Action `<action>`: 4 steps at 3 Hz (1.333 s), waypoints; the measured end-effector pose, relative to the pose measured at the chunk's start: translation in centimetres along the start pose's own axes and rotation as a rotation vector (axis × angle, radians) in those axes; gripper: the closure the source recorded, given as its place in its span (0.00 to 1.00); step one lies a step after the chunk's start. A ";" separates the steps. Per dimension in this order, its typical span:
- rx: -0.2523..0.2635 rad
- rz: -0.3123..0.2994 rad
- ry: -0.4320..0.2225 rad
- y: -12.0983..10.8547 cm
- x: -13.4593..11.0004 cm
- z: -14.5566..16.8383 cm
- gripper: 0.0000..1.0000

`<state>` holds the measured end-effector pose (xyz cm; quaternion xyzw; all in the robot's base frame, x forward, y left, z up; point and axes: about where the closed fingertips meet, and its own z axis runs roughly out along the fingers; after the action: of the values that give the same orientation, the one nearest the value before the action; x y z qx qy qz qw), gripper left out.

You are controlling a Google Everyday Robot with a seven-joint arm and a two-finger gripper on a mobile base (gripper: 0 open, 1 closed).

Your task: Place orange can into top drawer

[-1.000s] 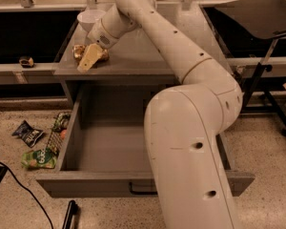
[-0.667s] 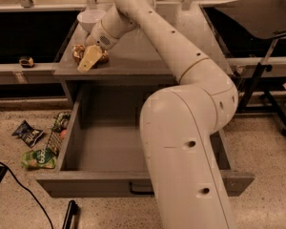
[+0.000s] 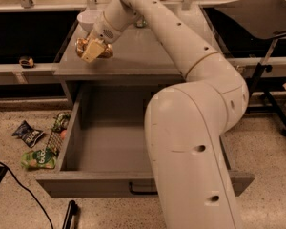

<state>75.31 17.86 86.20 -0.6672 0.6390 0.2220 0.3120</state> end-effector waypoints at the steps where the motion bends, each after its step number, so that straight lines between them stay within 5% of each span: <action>1: 0.073 -0.069 -0.022 1.4 -3.0 -5.1 0.88; 2: 0.111 -0.081 -0.081 3.9 -5.1 -8.3 1.00; 3: 0.060 -0.013 -0.147 6.1 -5.1 -7.3 1.00; 4: 0.054 -0.012 -0.148 6.2 -5.0 -7.1 1.00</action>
Offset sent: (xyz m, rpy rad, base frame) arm -0.0961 -0.0356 0.1313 0.1667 -0.1844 -0.0307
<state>67.99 16.53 93.92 -0.6439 0.6160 0.2515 0.3777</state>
